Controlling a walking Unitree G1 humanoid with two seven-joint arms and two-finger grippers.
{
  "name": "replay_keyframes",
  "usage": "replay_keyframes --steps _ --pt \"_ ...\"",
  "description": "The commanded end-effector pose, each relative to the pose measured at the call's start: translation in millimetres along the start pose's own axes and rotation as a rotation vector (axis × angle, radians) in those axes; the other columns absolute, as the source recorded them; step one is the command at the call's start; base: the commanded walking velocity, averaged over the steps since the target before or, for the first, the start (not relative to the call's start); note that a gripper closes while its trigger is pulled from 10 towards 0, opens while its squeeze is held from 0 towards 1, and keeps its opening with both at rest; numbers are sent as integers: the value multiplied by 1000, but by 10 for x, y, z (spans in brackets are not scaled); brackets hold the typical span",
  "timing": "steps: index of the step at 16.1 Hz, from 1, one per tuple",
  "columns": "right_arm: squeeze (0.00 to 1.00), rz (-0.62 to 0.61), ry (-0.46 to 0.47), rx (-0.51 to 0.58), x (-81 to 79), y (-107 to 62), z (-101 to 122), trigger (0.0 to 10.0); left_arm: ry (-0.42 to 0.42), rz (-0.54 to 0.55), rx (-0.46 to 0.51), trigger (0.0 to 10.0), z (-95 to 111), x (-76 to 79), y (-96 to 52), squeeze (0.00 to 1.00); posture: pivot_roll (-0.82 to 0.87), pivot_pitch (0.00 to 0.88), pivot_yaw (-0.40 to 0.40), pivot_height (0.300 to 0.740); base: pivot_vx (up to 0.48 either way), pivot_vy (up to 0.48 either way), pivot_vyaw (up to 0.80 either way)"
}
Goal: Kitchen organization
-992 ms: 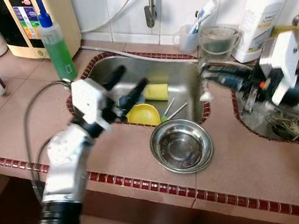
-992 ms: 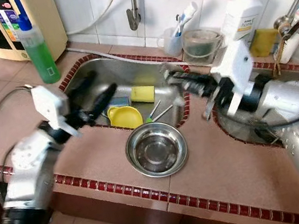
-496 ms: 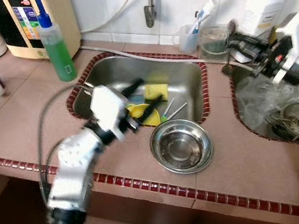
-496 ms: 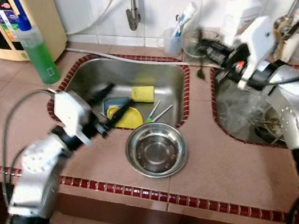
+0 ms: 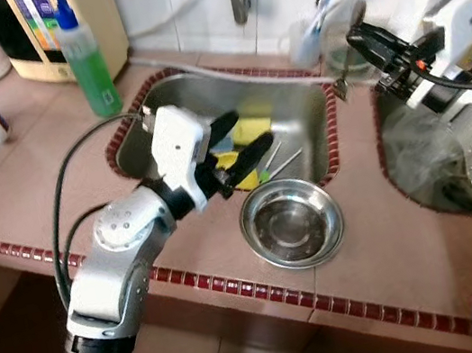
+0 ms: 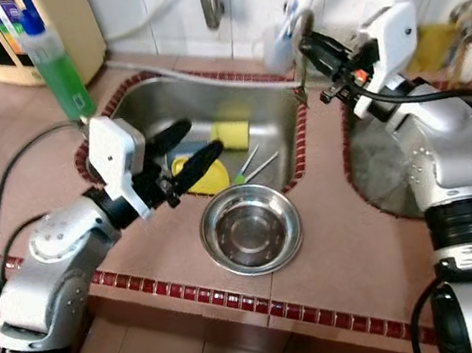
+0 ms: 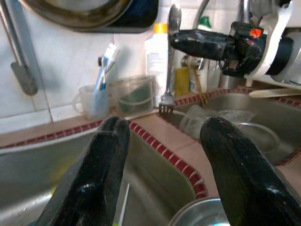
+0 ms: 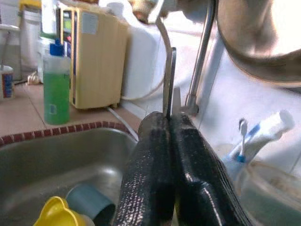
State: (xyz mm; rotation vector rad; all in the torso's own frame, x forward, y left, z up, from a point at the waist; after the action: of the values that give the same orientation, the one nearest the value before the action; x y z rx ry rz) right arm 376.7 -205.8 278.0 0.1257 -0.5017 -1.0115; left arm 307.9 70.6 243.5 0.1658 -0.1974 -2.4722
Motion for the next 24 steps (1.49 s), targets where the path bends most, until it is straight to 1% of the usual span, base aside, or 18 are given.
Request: replay_keyframes --steps 1,2,4,5,7,8,10,11,13,14,15,18,20,24 --pt "0 -4 2 29 -3 77 52 10000 65 4 -20 10000 62 4 12 0 -42 281 -6 740 0 0 0" --pt "0 -3 13 36 -18 103 58 10000 71 -1 -34 10000 75 24 6 0 -35 299 -4 740 0 0 0" --pt "0 -11 34 44 -29 155 59 10000 47 -2 -42 10000 143 82 3 0 -32 309 -5 740 0 0 0" --pt "0 -13 114 51 -46 219 55 10000 53 -28 -49 10000 197 163 33 0 -25 327 -8 740 0 0 0" --pt "0 13 217 62 -85 275 34 10000 50 -49 -60 10000 208 231 47 0 -27 334 -9 740 0 0 0" --pt "0 18 292 59 -99 302 1 10000 58 -60 -65 10000 212 268 49 0 -28 339 -11 740 0 0 0" --pt "0 22 335 49 -113 322 -32 10000 50 -83 -73 10000 212 314 52 0 -28 339 -12 740 0 0 0" --pt "0 60 413 -17 -191 345 -131 10000 17 -128 -112 10000 185 401 54 0 -29 335 -15 740 0 0 0" --pt "0 77 438 -29 -220 350 -146 10000 18 -145 -145 10000 167 444 40 0 -33 329 -14 740 0 0 0" --pt "992 55 436 -45 -201 345 -175 10000 24 -146 -149 10000 157 457 40 0 -34 320 -15 740 0 0 0" --pt "1000 57 447 -44 -198 342 -180 10000 22 -148 -149 10000 154 458 43 0 -35 321 -17 740 0 0 0" --pt "1000 77 490 8 -203 332 -126 10000 25 -143 -154 10000 150 443 48 0 -35 318 -13 740 0 0 0" --pt "1000 98 503 13 -224 317 -106 10000 26 -129 -164 10000 157 418 49 0 -36 320 -10 740 0 0 0" --pt "1000 129 500 17 -233 294 -101 10000 53 -97 -162 10000 140 354 52 0 -34 317 -14 740 0 0 0"
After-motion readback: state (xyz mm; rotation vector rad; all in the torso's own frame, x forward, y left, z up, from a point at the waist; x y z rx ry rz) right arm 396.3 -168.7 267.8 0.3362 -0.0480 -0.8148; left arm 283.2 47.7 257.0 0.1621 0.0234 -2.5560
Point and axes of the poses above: a point about 5 cm out from each wrist's last joint towards the gripper, its own y axis pointing out of the wrist towards the gripper, its own z axis along the axis of the wrist's last joint, x = y × z, the point moved 2 cm from there along y, pointing out of the wrist towards the gripper, and after that the axes turned 7 degrees about -y, right-handed, at the moved point
